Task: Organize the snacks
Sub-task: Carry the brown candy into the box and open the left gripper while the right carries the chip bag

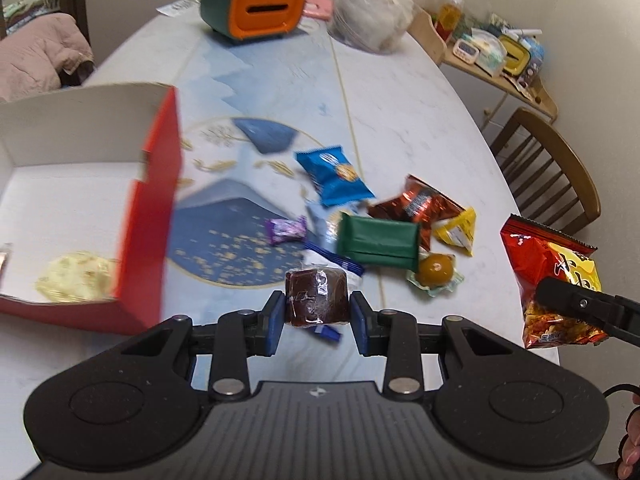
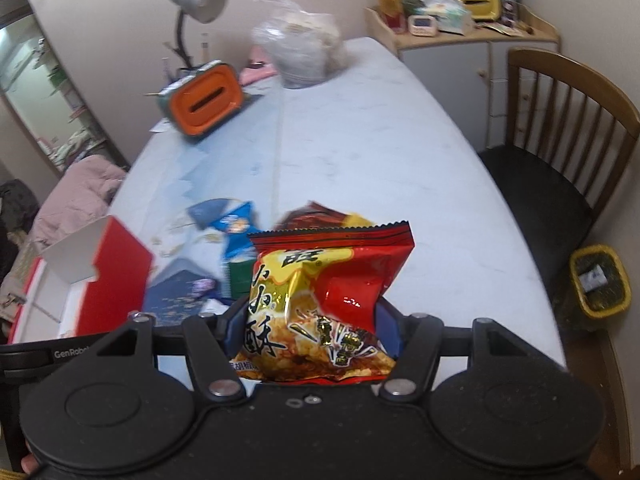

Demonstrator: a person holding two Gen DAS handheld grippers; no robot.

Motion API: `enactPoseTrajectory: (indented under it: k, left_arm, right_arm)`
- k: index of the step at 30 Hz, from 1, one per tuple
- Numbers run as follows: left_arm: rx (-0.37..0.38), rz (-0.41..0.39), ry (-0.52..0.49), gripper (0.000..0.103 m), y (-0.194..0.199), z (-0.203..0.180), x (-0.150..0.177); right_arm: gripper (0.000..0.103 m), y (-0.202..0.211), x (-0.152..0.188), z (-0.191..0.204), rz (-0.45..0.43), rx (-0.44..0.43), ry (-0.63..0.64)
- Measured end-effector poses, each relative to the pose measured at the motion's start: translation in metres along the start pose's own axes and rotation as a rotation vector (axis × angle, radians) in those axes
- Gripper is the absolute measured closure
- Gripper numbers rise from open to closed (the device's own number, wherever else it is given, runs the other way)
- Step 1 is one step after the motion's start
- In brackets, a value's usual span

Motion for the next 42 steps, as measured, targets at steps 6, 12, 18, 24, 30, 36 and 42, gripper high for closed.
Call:
enactPoseTrajectory:
  k: [6, 12, 18, 24, 30, 36, 42]
  left_arm:
    - [-0.011, -0.041, 0.018, 0.069, 0.030, 0.035, -0.007]
    - [-0.029, -0.079, 0.042, 0.069, 0.055, 0.074, -0.014]
    - [-0.061, -0.104, 0.062, 0.069, 0.072, 0.118, -0.020]
    - [-0.108, -0.123, 0.081, 0.069, 0.086, 0.165, -0.028]
    - [-0.151, -0.130, 0.113, 0.069, 0.090, 0.212, -0.038]
    - [-0.189, -0.125, 0.122, 0.069, 0.086, 0.249, -0.048]
    - [-0.218, -0.071, 0.106, 0.069, 0.064, 0.276, -0.055]
  right_arm:
    - [0.040, 0.004, 0.003, 0.052, -0.010, -0.052, 0.056]
    - [0.040, 0.001, 0.006, 0.107, -0.008, -0.100, 0.124]
    - [0.040, -0.009, 0.011, 0.161, -0.005, -0.147, 0.188]
    - [0.040, -0.023, 0.015, 0.212, 0.006, -0.183, 0.246]
    - [0.040, -0.040, 0.018, 0.258, 0.014, -0.212, 0.314]
    - [0.040, -0.064, 0.022, 0.293, 0.035, -0.215, 0.367]
    - [0.040, -0.098, 0.028, 0.319, 0.097, -0.210, 0.415]
Point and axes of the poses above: each gripper's, at about its wrist camera, not at the fingertips, and y roughly against the way its jaws point, z to its left, x to its underside, the point moved 7 cm from there along -y, roughly the way its jaws point, and after that the axes turned 2 degrees about -y, right-handed, at the moved point
